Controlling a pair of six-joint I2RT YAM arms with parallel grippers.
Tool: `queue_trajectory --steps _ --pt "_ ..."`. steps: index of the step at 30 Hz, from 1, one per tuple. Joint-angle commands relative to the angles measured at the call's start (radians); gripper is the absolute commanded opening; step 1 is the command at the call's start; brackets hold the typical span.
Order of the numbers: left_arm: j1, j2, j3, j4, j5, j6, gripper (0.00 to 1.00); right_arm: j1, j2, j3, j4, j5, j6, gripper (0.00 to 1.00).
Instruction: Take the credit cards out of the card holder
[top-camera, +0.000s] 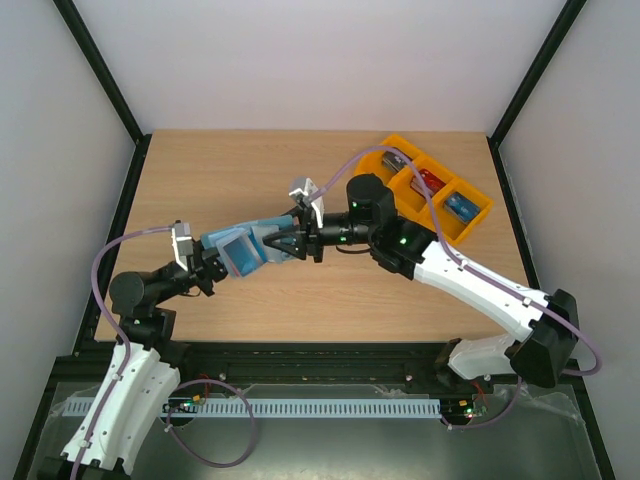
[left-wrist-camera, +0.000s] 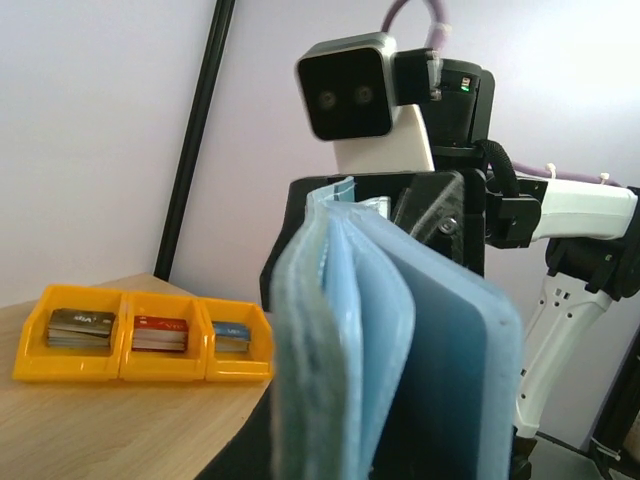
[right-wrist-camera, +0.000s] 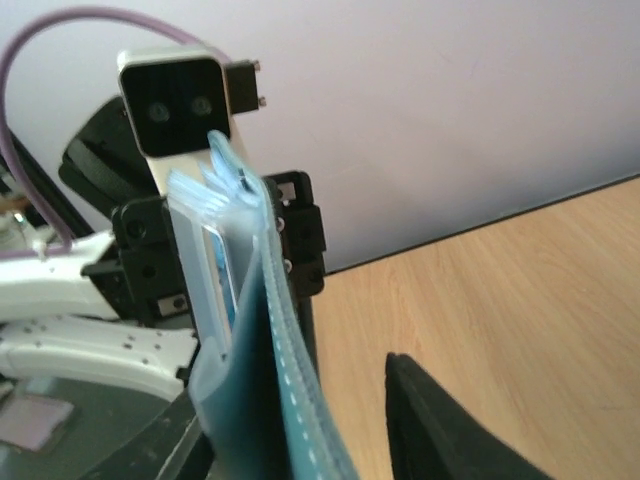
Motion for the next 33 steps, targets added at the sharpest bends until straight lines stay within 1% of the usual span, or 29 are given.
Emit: queue_trajectory --steps 1,2,3,4,5,7,10,12,14,18,20,22,26,29,30,33 --pt "0.007 0.005 0.014 0.040 -0.007 0.004 0.02 0.006 0.007 -0.011 0.066 -0.003 0.042 0.28" --pt "0.007 0.006 0.013 0.039 -0.008 0.004 0.02 0.007 0.007 -0.012 0.067 -0.003 0.043 0.16" --pt "0.008 0.006 0.013 0.038 -0.011 0.001 0.02 0.008 0.008 -0.011 0.063 -0.004 0.044 0.10" --pt "0.007 0.007 0.012 0.035 -0.016 0.000 0.02 0.008 0.008 -0.007 0.058 -0.002 0.043 0.04" --pt "0.007 0.008 0.013 0.030 -0.021 -0.002 0.02 0.007 0.005 -0.003 0.051 0.004 0.040 0.02" --pt "0.010 0.007 0.009 0.013 -0.036 0.004 0.02 0.007 -0.001 0.013 0.017 0.034 0.031 0.02" --pt "0.017 -0.004 0.000 -0.017 -0.050 0.019 0.20 0.004 -0.009 0.059 -0.064 0.095 0.000 0.02" --pt "0.022 -0.011 -0.012 -0.039 -0.060 0.029 0.29 -0.001 -0.008 0.099 -0.139 0.123 -0.028 0.02" --pt "0.028 -0.019 -0.018 -0.069 -0.076 0.045 0.36 -0.004 -0.004 0.139 -0.212 0.154 -0.055 0.02" --pt "0.034 -0.035 -0.017 -0.136 -0.080 0.083 0.43 -0.012 0.003 0.210 -0.351 0.225 -0.101 0.02" --pt "0.036 -0.043 -0.015 -0.169 -0.075 0.106 0.51 -0.014 0.009 0.232 -0.404 0.251 -0.113 0.02" --pt "0.038 -0.052 -0.009 -0.204 -0.067 0.140 0.62 -0.014 0.018 0.256 -0.458 0.266 -0.132 0.02" --pt "0.041 -0.058 -0.008 -0.224 0.004 0.214 0.75 -0.014 0.016 0.267 -0.501 0.231 -0.167 0.02" --pt "0.041 -0.052 -0.007 -0.257 0.071 0.271 0.81 -0.014 0.015 0.275 -0.508 0.221 -0.178 0.02" --pt "0.040 -0.051 -0.005 -0.273 0.080 0.290 0.82 -0.014 0.016 0.280 -0.514 0.212 -0.187 0.02" --pt "0.041 -0.047 0.003 -0.281 0.033 0.292 0.81 -0.014 0.015 0.280 -0.517 0.150 -0.205 0.02"
